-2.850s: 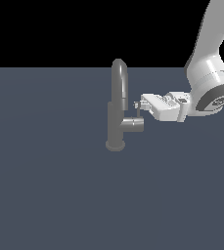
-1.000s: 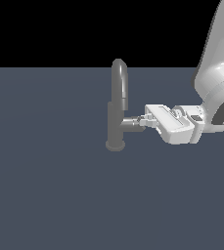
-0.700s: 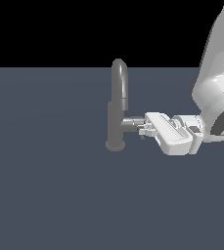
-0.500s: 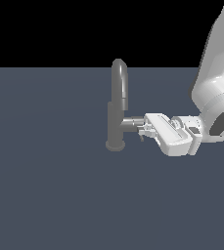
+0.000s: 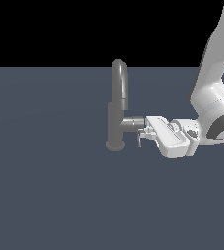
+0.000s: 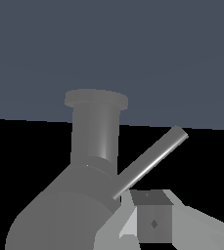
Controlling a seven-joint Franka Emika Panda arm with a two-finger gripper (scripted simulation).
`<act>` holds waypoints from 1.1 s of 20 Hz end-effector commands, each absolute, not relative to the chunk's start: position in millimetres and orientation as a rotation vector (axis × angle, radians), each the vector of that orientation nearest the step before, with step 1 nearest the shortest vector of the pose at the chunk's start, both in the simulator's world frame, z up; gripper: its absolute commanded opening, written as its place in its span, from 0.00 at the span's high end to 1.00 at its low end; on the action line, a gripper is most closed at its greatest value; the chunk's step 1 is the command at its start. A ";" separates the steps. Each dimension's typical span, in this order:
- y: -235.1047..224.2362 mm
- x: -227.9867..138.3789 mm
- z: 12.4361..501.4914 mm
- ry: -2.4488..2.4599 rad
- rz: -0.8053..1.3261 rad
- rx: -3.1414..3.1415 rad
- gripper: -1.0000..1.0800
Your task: Turn on the faucet by rotating a designated handle.
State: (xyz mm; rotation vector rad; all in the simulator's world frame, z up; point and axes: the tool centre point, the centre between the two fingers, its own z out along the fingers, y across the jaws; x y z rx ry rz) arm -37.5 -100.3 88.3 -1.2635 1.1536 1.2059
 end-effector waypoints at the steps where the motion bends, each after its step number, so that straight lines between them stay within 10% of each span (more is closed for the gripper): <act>1: -92.6 -39.8 58.3 1.181 1.231 -1.244 1.00; 22: -94.0 -0.1 52.2 1.165 1.233 -1.243 1.00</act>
